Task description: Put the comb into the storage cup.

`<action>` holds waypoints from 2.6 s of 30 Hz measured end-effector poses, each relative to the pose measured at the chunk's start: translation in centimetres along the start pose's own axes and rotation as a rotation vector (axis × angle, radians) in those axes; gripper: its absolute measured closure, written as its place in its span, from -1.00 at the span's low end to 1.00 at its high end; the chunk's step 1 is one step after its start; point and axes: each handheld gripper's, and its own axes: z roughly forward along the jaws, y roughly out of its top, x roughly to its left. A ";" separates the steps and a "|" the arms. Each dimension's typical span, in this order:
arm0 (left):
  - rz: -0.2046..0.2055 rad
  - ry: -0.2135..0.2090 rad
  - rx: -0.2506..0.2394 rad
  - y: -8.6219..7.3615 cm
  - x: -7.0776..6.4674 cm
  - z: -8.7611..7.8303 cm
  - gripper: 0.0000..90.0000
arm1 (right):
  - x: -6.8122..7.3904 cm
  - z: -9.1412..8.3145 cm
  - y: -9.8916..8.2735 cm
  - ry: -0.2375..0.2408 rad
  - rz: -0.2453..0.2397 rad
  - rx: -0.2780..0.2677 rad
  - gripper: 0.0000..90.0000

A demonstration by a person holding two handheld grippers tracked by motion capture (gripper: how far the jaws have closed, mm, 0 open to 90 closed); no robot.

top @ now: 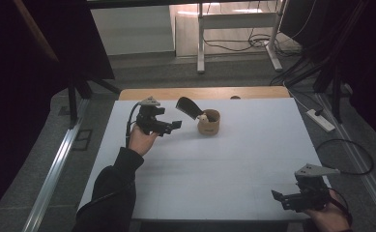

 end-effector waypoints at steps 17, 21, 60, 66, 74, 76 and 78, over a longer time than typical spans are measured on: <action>-0.008 0.003 -0.014 -1.9 0.1 0.0 -1.00 | 0.1 0.0 0.0 0.002 -0.008 0.002 -1.00; -0.016 -0.006 -0.009 -2.2 0.1 0.0 -1.00 | 0.1 0.0 0.0 0.003 -0.008 0.001 -1.00; 0.027 0.040 -0.014 -4.9 -2.5 -3.4 -1.00 | 0.1 -0.1 0.0 0.013 -0.012 -0.003 -1.00; 0.033 0.049 -0.017 -5.5 -2.9 -4.3 -1.00 | 0.1 -0.1 0.0 0.012 -0.013 -0.003 -1.00; 0.026 0.056 -0.023 -6.2 -3.3 -5.2 -1.00 | 0.1 -0.1 0.0 0.013 -0.013 -0.004 -1.00; 0.026 0.054 -0.021 -6.4 -3.4 -5.3 -1.00 | 0.1 -0.1 0.0 0.013 -0.013 -0.004 -1.00; 0.027 0.055 -0.017 -6.6 -3.6 -5.5 -1.00 | 0.1 -0.1 0.0 0.013 -0.014 -0.004 -1.00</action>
